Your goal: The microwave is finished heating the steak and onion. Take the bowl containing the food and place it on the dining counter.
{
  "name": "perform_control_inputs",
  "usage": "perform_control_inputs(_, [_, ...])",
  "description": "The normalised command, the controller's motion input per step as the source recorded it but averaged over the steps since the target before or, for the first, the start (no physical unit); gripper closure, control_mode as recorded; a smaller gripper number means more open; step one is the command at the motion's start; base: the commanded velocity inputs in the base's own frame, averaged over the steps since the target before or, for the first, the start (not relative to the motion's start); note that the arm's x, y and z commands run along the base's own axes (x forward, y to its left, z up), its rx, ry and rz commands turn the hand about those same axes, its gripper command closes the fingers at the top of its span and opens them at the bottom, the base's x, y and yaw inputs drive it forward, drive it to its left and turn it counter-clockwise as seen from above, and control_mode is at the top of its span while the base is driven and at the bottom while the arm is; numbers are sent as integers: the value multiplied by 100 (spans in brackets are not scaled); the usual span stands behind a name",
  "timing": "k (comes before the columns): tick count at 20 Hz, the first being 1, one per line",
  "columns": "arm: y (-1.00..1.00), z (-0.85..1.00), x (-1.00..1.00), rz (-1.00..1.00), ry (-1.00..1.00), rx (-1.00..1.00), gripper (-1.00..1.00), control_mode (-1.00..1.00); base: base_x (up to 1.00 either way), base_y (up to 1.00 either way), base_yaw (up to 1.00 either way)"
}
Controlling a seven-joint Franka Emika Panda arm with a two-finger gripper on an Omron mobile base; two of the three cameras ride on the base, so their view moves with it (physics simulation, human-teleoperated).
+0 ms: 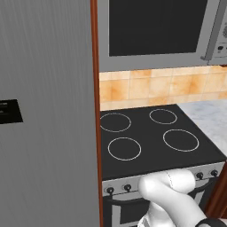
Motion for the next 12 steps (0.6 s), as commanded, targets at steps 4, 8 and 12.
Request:
perform_control_inputs(4, [-11,32,21,0,-35,0,-100,-100,0,0,0])
perform_control_inputs(8, [-3,7,60,-2,-16,10,-100,-100,0,0,0])
perform_control_inputs(12, [-13,0,77,-5,-3,27,-100,-100,0,0,0])
